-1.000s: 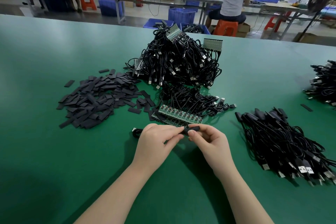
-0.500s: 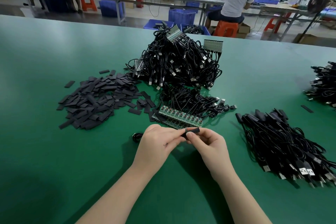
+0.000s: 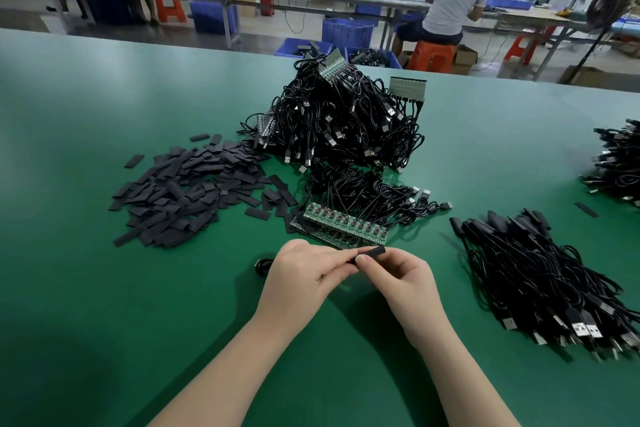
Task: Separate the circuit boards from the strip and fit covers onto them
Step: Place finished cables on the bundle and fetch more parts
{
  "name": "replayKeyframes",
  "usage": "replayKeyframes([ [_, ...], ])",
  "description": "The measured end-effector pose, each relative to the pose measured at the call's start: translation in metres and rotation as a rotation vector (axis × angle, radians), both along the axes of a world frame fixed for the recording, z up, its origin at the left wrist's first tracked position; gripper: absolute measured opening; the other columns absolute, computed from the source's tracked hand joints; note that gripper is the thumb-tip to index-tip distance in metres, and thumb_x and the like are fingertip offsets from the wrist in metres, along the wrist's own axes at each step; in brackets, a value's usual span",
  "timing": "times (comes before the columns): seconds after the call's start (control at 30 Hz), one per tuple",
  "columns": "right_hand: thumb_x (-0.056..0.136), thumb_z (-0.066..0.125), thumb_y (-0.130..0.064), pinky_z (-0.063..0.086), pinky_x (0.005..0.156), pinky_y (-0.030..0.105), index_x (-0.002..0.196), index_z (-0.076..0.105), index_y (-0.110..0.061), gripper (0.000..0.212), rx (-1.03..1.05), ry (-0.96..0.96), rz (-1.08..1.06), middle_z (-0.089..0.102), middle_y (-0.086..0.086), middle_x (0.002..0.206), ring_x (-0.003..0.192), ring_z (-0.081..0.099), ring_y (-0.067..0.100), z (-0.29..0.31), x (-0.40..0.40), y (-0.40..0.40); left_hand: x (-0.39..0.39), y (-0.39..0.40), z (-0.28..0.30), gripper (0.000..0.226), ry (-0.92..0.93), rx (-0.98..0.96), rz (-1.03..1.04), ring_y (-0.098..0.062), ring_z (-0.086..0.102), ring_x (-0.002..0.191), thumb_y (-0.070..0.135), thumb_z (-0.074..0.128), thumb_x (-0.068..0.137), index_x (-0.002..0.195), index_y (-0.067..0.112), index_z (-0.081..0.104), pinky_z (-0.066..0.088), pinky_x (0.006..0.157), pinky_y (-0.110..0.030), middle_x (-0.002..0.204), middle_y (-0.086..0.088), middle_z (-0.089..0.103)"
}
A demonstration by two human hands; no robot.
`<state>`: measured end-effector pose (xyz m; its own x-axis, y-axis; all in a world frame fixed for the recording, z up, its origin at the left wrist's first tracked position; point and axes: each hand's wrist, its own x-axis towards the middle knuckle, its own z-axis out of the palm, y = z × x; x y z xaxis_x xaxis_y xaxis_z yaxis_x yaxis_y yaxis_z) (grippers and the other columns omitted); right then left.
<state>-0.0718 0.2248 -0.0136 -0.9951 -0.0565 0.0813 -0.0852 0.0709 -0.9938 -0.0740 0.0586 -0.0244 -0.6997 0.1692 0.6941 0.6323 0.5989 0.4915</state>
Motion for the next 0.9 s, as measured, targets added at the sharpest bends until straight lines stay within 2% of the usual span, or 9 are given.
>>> replayKeyframes([
  [0.13,0.083,0.076,-0.028,0.045,0.063,0.017,0.079,0.078,-0.026,0.004,-0.037,-0.013,-0.04,0.069,-0.006,0.07,0.065,0.055,0.005,-0.0029,-0.0004,-0.0014,-0.0006,-0.0005,-0.0016,0.025,-0.001,-0.026,-0.005,0.004,0.059,0.078,0.03,0.066,0.088,0.11,0.022,0.075,0.042,0.077,-0.026,0.093,0.014,0.075],
  [0.23,0.078,0.076,-0.04,0.039,0.063,0.028,0.076,0.074,-0.019,0.021,-0.015,-0.022,-0.045,0.061,0.001,0.068,0.066,0.047,0.013,-0.0046,-0.0007,-0.0009,-0.0008,-0.0008,-0.0038,0.025,0.01,-0.046,-0.003,0.0,0.062,0.079,0.024,0.066,0.088,0.111,0.02,0.075,0.043,0.078,-0.027,0.095,0.013,0.075],
  [0.3,0.079,0.076,-0.04,0.037,0.059,0.022,0.074,0.074,-0.022,0.019,0.005,-0.015,-0.04,0.059,-0.003,0.064,0.063,0.045,0.01,-0.0051,-0.001,0.0002,-0.0002,-0.0006,-0.0041,0.026,0.02,-0.027,0.002,0.0,0.061,0.077,0.027,0.062,0.09,0.111,0.021,0.074,0.043,0.077,-0.026,0.094,0.013,0.075],
  [0.4,0.086,0.075,-0.029,0.039,0.056,0.014,0.074,0.075,-0.026,0.013,0.028,-0.004,-0.026,0.062,-0.009,0.063,0.06,0.047,0.006,-0.0051,-0.001,0.0002,0.0004,-0.0006,-0.0037,0.026,0.023,-0.023,0.015,-0.001,0.061,0.073,0.028,0.06,0.09,0.11,0.02,0.075,0.043,0.075,-0.027,0.09,0.013,0.075],
  [0.5,0.087,0.075,-0.026,0.041,0.058,0.015,0.074,0.075,-0.027,0.013,0.026,0.007,-0.041,0.066,-0.007,0.066,0.062,0.05,0.005,-0.0057,-0.001,-0.0017,0.0009,0.0004,-0.0027,0.026,0.014,-0.019,0.035,0.003,0.057,0.071,0.029,0.06,0.09,0.109,0.02,0.076,0.043,0.074,-0.026,0.089,0.013,0.075],
  [0.63,0.087,0.073,-0.023,0.044,0.061,0.017,0.078,0.077,-0.026,0.01,-0.03,0.021,-0.072,0.069,-0.002,0.07,0.066,0.054,0.007,-0.0033,0.0004,-0.0046,0.0028,0.003,0.0006,0.027,-0.036,-0.01,0.041,0.019,0.044,0.071,0.032,0.062,0.091,0.111,0.021,0.075,0.042,0.076,-0.022,0.088,0.017,0.073],
  [0.77,0.087,0.073,-0.014,0.051,0.07,0.014,0.088,0.079,-0.03,0.018,-0.092,0.02,-0.061,0.076,-0.001,0.082,0.075,0.067,0.004,-0.0004,0.0022,-0.0058,0.0049,0.0039,0.0043,0.025,-0.093,-0.013,0.064,0.007,0.057,0.073,0.029,0.065,0.09,0.113,0.024,0.074,0.045,0.079,-0.028,0.088,0.018,0.073],
  [0.83,0.087,0.073,-0.011,0.049,0.067,0.011,0.088,0.079,-0.03,0.02,-0.083,0.022,-0.058,0.076,-0.004,0.079,0.071,0.066,0.002,0.0009,0.0028,-0.0066,0.0051,0.0032,0.0053,0.023,-0.11,-0.006,0.069,-0.001,0.065,0.08,0.028,0.066,0.089,0.109,0.023,0.076,0.046,0.081,-0.03,0.094,0.016,0.074],
  [0.9,0.085,0.075,-0.011,0.044,0.06,0.009,0.084,0.079,-0.03,0.019,-0.021,0.032,-0.058,0.071,-0.009,0.069,0.061,0.057,0.001,0.0017,0.0026,-0.0056,0.005,0.0026,0.0057,0.022,-0.122,-0.022,0.072,-0.003,0.066,0.084,0.029,0.066,0.088,0.106,0.021,0.077,0.046,0.081,-0.031,0.096,0.014,0.075],
])
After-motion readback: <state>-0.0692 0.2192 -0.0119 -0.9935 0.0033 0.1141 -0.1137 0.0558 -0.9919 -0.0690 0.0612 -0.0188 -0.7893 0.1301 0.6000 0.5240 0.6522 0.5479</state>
